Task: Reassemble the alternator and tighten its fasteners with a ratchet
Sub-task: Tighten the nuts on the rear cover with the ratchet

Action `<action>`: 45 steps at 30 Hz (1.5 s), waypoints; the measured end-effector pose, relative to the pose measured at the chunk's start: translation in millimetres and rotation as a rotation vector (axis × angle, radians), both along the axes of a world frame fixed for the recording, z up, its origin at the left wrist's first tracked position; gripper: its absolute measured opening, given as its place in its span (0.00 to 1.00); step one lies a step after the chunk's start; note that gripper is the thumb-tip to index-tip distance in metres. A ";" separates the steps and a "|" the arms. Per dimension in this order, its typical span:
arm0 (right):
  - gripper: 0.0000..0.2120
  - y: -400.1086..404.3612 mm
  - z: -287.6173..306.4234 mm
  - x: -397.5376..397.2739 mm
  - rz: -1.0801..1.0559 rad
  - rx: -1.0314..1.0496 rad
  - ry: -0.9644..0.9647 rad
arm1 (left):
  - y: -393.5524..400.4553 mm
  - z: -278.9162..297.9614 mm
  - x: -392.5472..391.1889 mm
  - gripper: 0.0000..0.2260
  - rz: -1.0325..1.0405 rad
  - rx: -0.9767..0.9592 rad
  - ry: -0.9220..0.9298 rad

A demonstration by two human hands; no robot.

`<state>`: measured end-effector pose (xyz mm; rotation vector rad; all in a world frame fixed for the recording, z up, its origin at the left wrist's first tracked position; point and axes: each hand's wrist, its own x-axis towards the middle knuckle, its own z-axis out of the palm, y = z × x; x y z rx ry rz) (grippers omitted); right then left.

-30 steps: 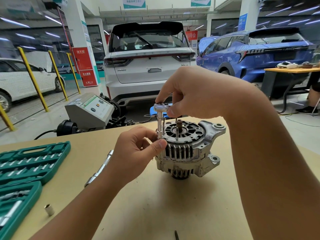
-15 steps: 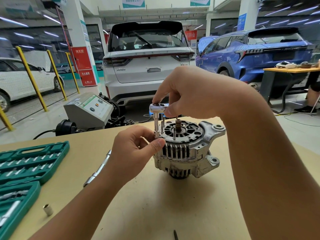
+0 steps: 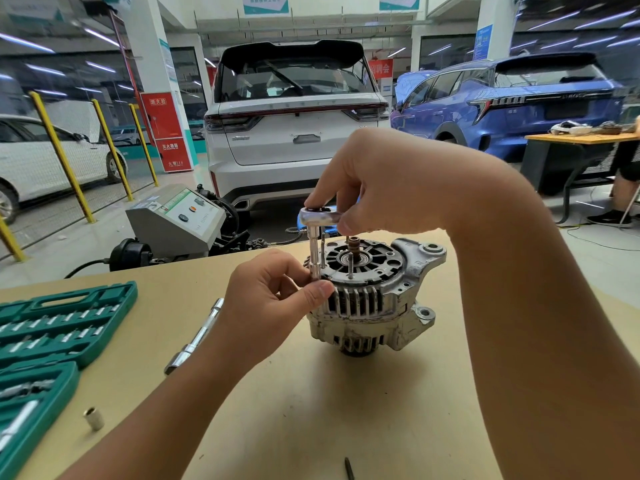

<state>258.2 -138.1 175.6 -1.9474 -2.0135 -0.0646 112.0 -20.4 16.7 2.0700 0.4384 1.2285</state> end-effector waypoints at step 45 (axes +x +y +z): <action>0.21 10.7 -7.7 -8.6 -0.004 0.066 -0.023 | -8.9 32.6 2.1 0.05 0.029 0.000 -0.038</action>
